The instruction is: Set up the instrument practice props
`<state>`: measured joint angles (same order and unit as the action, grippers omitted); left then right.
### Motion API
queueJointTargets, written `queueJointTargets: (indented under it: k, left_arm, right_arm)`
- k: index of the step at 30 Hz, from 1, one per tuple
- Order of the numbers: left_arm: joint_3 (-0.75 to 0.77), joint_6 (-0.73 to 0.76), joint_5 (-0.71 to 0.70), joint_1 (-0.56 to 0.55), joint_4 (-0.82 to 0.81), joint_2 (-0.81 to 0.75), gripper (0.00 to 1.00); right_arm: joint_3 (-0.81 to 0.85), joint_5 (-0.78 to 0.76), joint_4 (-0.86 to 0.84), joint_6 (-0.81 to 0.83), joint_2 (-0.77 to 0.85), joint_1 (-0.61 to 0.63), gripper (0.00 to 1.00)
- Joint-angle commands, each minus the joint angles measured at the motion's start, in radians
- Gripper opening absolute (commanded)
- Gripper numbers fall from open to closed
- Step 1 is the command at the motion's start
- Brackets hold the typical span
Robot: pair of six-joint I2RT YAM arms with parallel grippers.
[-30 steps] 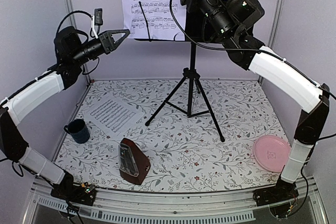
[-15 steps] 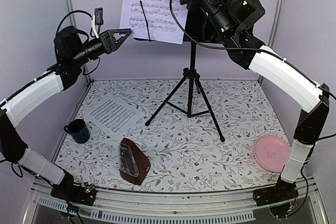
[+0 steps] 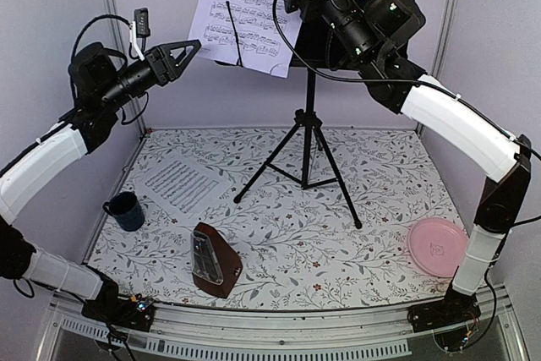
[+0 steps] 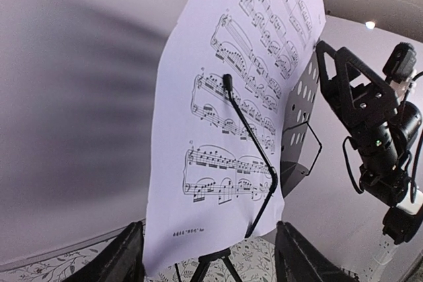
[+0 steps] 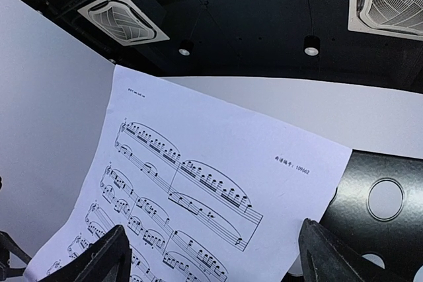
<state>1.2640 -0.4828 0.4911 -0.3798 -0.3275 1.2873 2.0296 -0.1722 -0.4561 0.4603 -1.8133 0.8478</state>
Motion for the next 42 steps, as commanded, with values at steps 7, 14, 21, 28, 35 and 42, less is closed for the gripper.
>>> queueJointTargets:
  k: [7, 14, 21, 28, 35, 42]
  left_arm:
    - [0.129, 0.087, -0.029, -0.007, 0.121, 0.072, 0.53]
    - [0.115, 0.072, -0.008, -0.008, 0.098, 0.080, 0.25]
    - [0.040, 0.022, -0.042, -0.032, 0.014, 0.063, 0.03]
    - [-0.004, -0.016, -0.075, -0.077, -0.056, 0.073, 0.00]
    - [0.032, 0.001, -0.080, -0.086, -0.035, 0.092, 0.00]
    - [0.025, 0.019, -0.085, -0.098, -0.015, 0.099, 0.00]
  right_arm:
    - [-0.016, 0.005, -0.004, -0.003, 0.035, -0.007, 0.89]
    - [-0.057, 0.011, -0.004, -0.023, 0.072, -0.006, 0.89]
    - [-0.103, 0.018, -0.004, -0.035, 0.095, -0.006, 0.89]
    - [-0.107, 0.027, -0.003, -0.032, 0.096, -0.006, 0.89]
    - [-0.117, 0.033, -0.004, -0.038, 0.101, -0.005, 0.89]
    - [-0.124, 0.031, -0.004, -0.038, 0.105, -0.007, 0.89]
